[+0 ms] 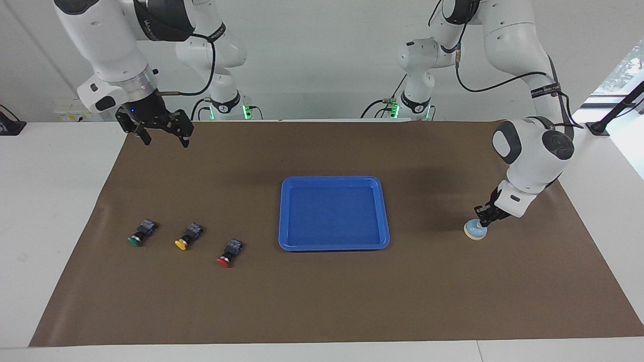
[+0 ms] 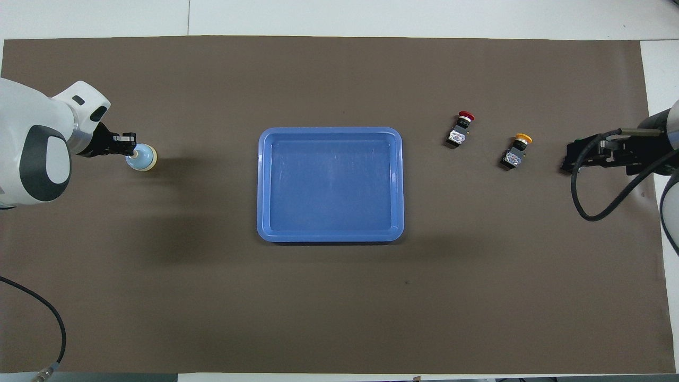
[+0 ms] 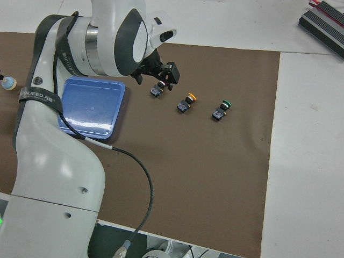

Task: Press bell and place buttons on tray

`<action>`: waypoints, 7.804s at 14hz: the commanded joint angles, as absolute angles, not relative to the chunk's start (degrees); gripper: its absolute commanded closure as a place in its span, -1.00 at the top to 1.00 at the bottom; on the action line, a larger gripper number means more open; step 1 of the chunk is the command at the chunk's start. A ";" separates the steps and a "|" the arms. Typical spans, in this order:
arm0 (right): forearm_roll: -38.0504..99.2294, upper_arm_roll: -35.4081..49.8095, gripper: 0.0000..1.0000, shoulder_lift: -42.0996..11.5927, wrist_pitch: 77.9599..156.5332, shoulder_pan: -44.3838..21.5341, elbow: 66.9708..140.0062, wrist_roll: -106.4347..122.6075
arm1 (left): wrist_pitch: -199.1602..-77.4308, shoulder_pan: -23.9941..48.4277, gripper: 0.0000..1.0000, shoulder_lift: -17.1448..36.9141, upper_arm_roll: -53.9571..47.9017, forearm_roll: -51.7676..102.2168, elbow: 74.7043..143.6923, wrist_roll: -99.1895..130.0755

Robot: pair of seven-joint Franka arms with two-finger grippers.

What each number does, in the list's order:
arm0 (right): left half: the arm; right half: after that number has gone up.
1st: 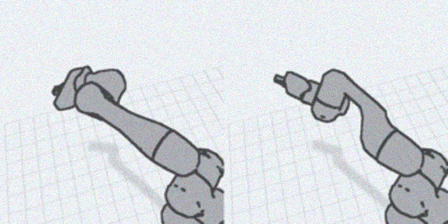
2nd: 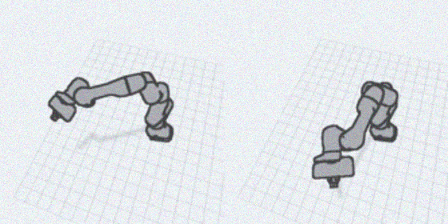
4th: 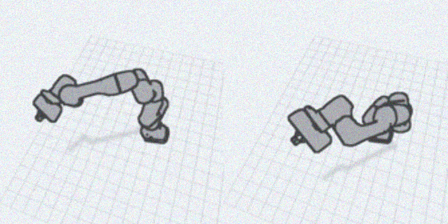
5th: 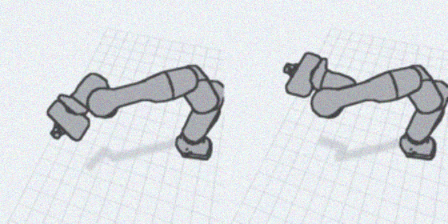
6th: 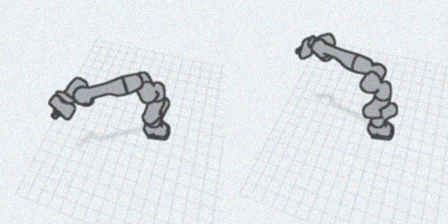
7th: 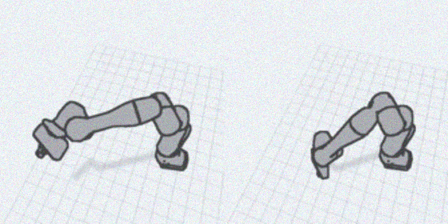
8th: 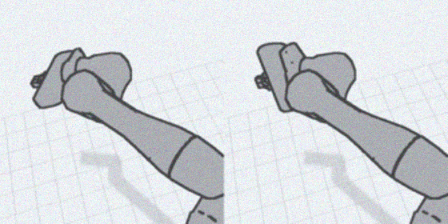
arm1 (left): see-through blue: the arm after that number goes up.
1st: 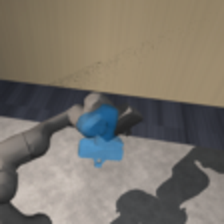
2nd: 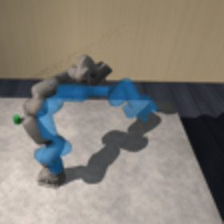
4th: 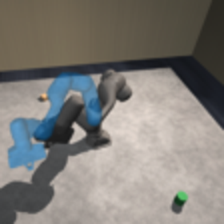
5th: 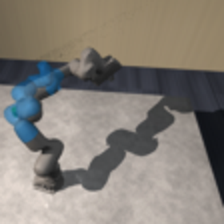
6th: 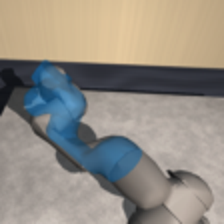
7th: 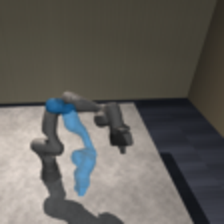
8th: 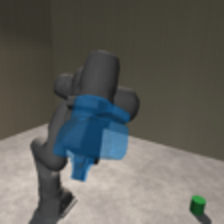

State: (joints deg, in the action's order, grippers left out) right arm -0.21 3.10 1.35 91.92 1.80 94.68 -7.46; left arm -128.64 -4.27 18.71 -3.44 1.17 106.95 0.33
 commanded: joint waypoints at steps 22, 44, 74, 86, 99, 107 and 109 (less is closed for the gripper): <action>-0.35 3.78 1.00 -13.08 112.30 -4.92 95.63 -20.38 | -95.01 -4.22 1.00 -3.61 -4.22 1.05 97.30 0.09; -6.07 3.43 1.00 -30.23 135.34 -5.98 96.59 -32.08 | -88.95 -3.16 1.00 -4.31 -4.57 1.23 97.82 -2.99; -2.55 7.03 -1.00 -24.26 125.13 -24.78 99.99 -43.41 | -89.56 -4.04 1.00 -4.48 -4.22 1.14 97.91 -2.55; -2.55 6.94 0.98 -23.20 133.42 -25.22 108.46 -50.53 | -89.56 -4.04 1.00 -4.39 -4.22 1.14 97.91 -2.55; -2.72 6.33 1.00 -13.80 116.19 -2.31 99.23 -32.80 | -89.56 -4.04 1.00 -4.48 -4.22 1.14 97.91 -2.55; -2.90 6.24 1.00 -9.49 133.48 6.85 117.23 -26.37 | -89.56 -4.04 1.00 -4.39 -4.22 1.14 97.91 -2.55; -2.99 6.24 1.00 -10.80 135.25 7.99 117.68 -25.50 | -89.56 -4.04 1.00 -4.48 -4.22 1.14 97.91 -2.55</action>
